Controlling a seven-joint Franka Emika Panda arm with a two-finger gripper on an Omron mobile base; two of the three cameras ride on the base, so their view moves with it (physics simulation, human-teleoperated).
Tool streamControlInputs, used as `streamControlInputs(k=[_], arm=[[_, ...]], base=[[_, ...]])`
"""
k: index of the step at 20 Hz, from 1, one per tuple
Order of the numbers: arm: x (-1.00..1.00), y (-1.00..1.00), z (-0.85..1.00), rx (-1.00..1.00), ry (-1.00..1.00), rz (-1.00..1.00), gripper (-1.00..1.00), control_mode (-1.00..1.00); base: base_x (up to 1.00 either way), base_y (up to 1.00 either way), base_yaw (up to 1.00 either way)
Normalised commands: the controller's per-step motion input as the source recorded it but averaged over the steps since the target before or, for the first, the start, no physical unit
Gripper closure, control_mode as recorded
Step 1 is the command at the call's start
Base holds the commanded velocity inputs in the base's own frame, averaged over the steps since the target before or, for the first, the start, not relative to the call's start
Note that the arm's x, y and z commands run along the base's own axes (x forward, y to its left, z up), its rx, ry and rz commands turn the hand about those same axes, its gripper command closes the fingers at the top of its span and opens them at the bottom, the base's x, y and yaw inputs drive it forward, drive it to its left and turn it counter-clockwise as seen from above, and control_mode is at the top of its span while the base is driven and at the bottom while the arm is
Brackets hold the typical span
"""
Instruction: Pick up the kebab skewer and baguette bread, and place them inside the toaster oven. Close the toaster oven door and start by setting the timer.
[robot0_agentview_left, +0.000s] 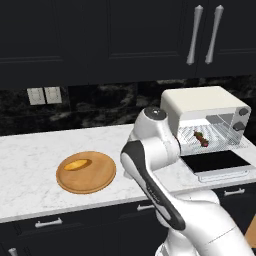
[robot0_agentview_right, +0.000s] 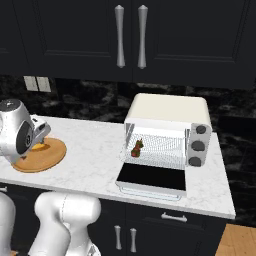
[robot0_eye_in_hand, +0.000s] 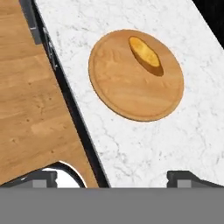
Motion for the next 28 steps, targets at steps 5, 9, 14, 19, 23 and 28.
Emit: streamControlInputs(k=[5, 9, 14, 19, 23, 28], arm=[[0.9, 1.0, 0.0, -0.13, 0.0, 0.25, -1.0, -1.0], [0.95, 1.0, -0.04, -0.23, 0.02, 0.2, -1.0, -1.0], [0.58, 0.6, -0.21, -0.26, 0.08, 0.13, -1.0, -1.0], [0.15, 0.0, -0.33, -0.2, 0.13, 0.15, -1.0, -1.0], [0.0, 0.0, -0.26, -0.15, 0.02, 0.12, -1.0, -1.0], [0.0, 0.0, -0.38, -0.02, 0.0, 0.09, -1.0, -1.0]], base=[[0.0, 0.0, 0.0], [0.0, 0.0, 0.0], [0.0, 0.0, 0.0], [0.0, 0.0, 0.0], [0.0, 0.0, 0.0], [0.0, 0.0, 0.0]])
